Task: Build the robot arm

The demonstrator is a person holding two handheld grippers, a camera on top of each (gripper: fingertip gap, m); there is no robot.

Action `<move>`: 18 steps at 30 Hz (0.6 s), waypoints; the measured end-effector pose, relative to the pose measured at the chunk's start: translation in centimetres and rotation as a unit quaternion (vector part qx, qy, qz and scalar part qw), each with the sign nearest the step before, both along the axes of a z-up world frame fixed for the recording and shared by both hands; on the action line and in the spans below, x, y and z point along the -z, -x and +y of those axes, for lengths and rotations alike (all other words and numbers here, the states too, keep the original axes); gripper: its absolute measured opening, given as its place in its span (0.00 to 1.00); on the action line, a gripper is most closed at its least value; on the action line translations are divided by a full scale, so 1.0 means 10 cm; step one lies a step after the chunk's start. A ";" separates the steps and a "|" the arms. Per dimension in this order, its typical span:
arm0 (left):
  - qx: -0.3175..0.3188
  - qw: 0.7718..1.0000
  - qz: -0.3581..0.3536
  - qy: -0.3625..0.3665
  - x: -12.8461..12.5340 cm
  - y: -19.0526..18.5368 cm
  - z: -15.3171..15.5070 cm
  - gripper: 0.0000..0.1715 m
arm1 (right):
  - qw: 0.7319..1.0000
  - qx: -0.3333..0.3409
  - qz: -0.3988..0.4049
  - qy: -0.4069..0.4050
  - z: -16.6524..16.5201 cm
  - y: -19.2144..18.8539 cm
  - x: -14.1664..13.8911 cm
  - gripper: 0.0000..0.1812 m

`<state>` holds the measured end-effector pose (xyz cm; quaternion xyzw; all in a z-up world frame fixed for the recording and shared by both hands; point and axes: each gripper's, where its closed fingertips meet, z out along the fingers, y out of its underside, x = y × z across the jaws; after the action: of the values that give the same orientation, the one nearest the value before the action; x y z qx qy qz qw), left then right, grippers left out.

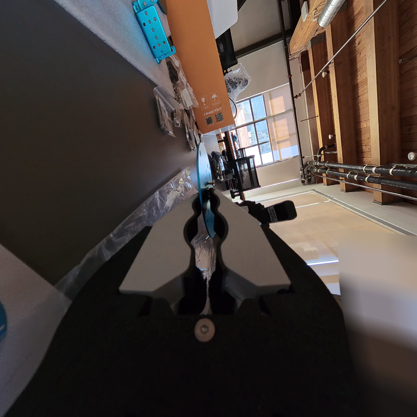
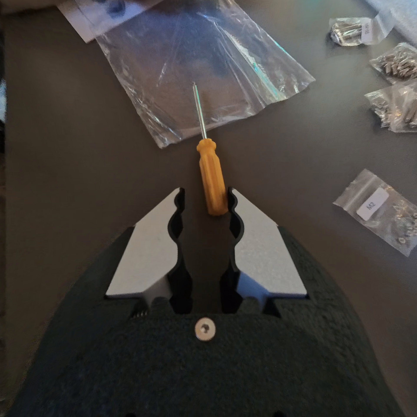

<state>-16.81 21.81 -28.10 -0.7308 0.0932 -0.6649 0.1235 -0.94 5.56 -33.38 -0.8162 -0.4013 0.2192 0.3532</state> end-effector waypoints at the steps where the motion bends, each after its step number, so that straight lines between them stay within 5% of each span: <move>1: 0.000 1.000 0.000 0.000 0.00 0.00 0.00 0.03 | 1.000 0.004 -0.016 -0.017 0.00 -0.04 0.01 0.19; 18: 0.004 1.000 0.003 -0.007 0.00 -0.01 -0.02 0.03 | 0.999 -0.005 -0.036 -0.038 0.24 0.20 0.02 0.16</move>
<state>-16.69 21.64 -28.08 -0.7317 0.1011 -0.6622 0.1261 -2.91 7.95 -33.60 -0.8074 -0.4261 0.1764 0.3680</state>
